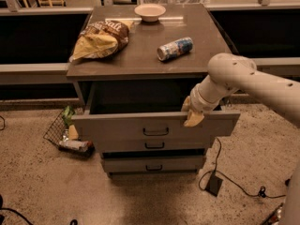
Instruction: Open top drawer
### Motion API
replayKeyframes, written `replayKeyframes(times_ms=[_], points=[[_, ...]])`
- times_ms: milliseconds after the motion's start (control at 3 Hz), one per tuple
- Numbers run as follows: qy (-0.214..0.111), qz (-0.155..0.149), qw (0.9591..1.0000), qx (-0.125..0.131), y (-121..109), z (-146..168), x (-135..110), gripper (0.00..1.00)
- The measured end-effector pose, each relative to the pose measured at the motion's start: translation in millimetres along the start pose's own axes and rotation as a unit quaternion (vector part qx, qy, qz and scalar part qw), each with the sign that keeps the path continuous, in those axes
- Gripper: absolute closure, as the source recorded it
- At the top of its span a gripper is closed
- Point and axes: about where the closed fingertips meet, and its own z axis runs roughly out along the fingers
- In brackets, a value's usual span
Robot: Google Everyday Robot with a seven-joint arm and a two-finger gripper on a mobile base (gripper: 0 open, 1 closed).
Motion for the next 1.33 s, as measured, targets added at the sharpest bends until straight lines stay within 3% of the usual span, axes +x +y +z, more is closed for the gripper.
replayKeyframes(times_ms=[333, 667, 1333], points=[[0.005, -0.001, 0.9996, -0.029, 5.9, 1.8, -1.9, 0.05], [0.01, -0.008, 0.9983, -0.058, 10.2, -0.9, -7.1, 0.0], [0.015, -0.007, 0.9932, -0.115, 35.2, -8.6, -9.9, 0.0]])
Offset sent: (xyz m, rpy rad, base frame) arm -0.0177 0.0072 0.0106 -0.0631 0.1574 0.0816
